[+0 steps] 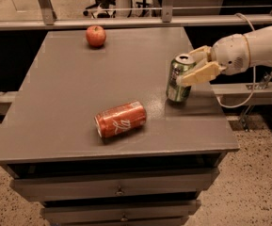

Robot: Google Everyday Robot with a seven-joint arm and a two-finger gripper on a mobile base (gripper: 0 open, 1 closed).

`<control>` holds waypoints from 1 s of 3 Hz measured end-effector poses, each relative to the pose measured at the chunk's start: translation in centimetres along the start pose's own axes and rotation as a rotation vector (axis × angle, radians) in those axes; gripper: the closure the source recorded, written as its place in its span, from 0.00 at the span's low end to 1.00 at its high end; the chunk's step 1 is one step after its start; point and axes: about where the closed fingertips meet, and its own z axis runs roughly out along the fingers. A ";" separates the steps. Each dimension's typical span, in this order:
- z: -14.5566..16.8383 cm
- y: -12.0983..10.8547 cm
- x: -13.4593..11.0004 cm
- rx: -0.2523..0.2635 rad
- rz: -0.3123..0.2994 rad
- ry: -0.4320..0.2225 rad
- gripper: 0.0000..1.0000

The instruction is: Move green can near coke can

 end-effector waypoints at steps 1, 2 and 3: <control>0.7 1.6 0.0 -0.048 -0.016 0.007 1.00; 1.7 3.2 -0.2 -0.095 -0.024 -0.003 1.00; 2.9 4.4 -0.4 -0.136 -0.030 -0.018 1.00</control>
Offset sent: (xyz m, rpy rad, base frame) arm -0.0473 0.0319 -0.0060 0.0216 0.0253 0.1503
